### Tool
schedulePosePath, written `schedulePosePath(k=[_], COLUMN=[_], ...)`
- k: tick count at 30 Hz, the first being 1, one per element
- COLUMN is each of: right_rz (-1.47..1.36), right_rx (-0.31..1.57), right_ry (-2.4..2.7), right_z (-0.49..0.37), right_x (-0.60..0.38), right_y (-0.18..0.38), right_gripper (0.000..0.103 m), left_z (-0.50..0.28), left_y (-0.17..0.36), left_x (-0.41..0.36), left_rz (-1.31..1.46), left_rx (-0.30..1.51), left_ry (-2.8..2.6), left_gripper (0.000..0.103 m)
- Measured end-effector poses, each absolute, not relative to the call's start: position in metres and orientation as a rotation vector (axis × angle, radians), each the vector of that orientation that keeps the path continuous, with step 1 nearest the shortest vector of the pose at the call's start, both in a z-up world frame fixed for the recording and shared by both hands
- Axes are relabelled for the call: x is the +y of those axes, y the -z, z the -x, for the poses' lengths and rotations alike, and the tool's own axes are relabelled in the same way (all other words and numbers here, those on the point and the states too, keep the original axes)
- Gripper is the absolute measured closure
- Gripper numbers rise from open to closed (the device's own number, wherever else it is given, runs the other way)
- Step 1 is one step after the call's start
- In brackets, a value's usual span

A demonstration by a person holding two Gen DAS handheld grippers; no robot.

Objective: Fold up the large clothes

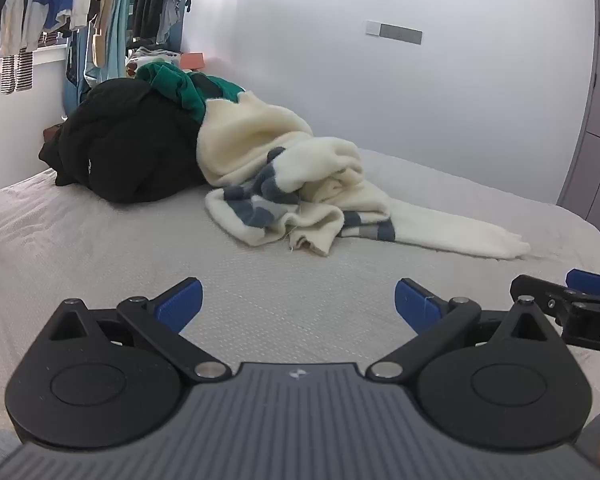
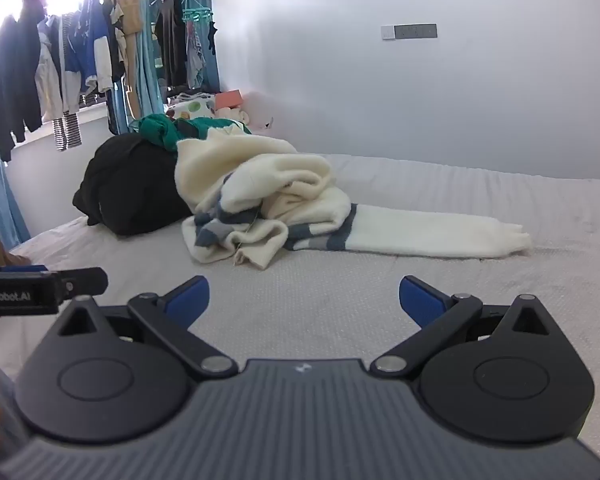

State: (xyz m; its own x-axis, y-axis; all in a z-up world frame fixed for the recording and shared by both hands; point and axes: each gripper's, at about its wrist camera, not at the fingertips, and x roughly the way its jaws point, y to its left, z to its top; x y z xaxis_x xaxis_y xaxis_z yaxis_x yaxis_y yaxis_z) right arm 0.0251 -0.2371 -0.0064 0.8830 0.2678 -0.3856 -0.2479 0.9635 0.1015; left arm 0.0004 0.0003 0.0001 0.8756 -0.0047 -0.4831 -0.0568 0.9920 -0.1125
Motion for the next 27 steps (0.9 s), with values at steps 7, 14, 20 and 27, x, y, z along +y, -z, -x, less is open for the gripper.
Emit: schedulePosePath(k=[7,14,20,27], right_rz=[-0.042,-0.034,-0.028,-0.028], right_rx=[0.416,0.432,0.435,0.436], right_ry=[-0.267,-0.259,-0.256,-0.254], right_z=[-0.0274,-0.0304,-0.0321,-0.033], right_x=[-0.2358,-0.2342,-0.2331,-0.2331], right_y=[0.0098,0.0117,0.0128,0.0137], right_gripper=[0.0,0.0,0.0,0.0], left_z=[-0.0041,-0.0041,-0.0006,0.0024], left_y=[0.001,0.0039,0.0021,0.0003], left_x=[0.0005,0.0016,0.0031,0.0029], left_rz=[0.109,0.114,0.128,0.123], left_rx=[0.5,0.489,0.487,0.483], left_ry=[-0.026,-0.031,-0.04,-0.04], left_gripper=[0.0,0.0,0.0,0.0])
